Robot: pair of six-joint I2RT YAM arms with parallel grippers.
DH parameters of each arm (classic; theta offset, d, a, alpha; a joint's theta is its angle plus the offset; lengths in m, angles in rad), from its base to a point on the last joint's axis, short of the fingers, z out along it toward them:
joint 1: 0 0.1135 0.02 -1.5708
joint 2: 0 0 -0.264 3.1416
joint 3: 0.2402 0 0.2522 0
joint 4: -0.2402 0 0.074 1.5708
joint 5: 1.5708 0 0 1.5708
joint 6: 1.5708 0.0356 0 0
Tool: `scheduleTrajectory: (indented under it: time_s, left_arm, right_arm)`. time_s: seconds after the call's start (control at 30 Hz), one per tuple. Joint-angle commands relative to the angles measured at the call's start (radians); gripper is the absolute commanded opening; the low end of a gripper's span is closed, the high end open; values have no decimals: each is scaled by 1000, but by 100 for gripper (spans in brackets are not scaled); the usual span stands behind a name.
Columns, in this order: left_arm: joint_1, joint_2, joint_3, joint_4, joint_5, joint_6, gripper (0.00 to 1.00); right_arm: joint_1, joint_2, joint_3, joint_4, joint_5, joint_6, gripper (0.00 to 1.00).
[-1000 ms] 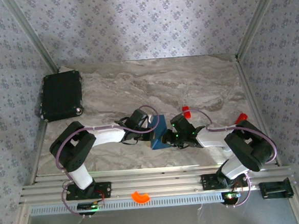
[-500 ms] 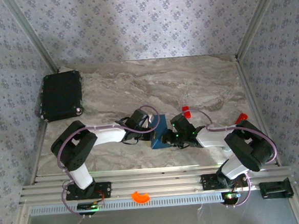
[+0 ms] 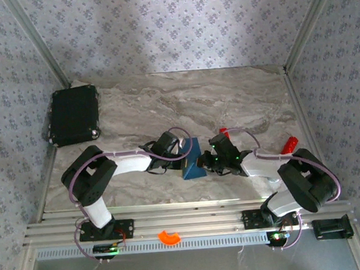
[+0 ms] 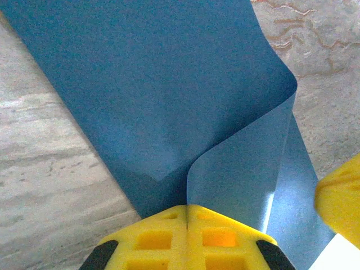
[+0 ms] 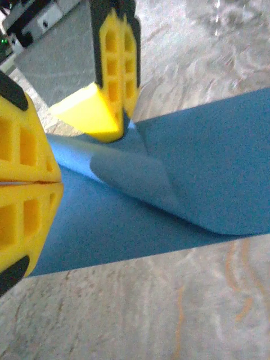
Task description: Fold a paper plane with a square sheet of paper (pick it up from the middle)
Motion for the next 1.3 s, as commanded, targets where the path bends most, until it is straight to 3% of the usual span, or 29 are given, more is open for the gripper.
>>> scheduleTrajectory:
  time_s: [0.0,0.63,0.9,1.27]
  left_arm:
    - [-11,28,7,-40,-6,19,4]
    - [-13,47,17,-46,-10,24,4]
    - [-12,57,15,-54,-9,33,4]
    - [-14,66,30,-78,-15,46,4]
  right_arm:
    - [-11,-8,14,41,-27,26,5]
    - [24,192,163,-38,-20,48,4]
    - [14,202,45,53,-30,86,5]
    - [-43,126,120,-38,-22,34,7]
